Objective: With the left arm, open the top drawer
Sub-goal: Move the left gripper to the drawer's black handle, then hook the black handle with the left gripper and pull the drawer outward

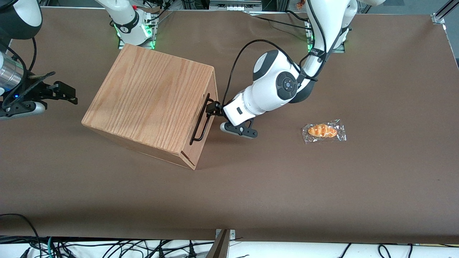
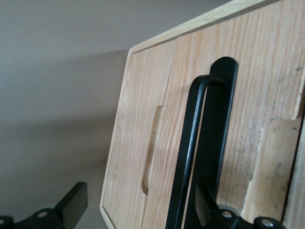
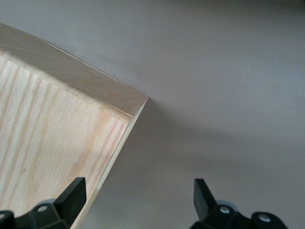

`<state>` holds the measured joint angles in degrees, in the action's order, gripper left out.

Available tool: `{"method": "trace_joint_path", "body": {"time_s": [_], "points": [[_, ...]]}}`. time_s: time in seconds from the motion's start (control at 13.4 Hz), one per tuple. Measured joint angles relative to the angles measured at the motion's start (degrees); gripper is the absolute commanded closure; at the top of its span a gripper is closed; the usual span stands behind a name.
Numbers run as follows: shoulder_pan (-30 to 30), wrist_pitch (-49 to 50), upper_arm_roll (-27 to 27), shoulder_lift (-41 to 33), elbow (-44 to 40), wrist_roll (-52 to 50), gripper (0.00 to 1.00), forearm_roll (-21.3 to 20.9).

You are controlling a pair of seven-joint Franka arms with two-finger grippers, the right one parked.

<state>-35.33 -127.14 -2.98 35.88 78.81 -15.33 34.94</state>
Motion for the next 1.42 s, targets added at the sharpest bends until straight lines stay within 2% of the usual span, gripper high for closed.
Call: {"method": "trace_joint_path", "body": {"time_s": [0.52,0.82,1.42], "points": [[-0.9,0.0,0.4,1.8,-0.8,-0.1,0.00,0.0],[-0.7,0.0,0.8,1.8,-1.2,0.0,0.00,-2.9],[4.1,0.1,1.6,1.8,-1.5,0.1,0.00,-3.4]]}}
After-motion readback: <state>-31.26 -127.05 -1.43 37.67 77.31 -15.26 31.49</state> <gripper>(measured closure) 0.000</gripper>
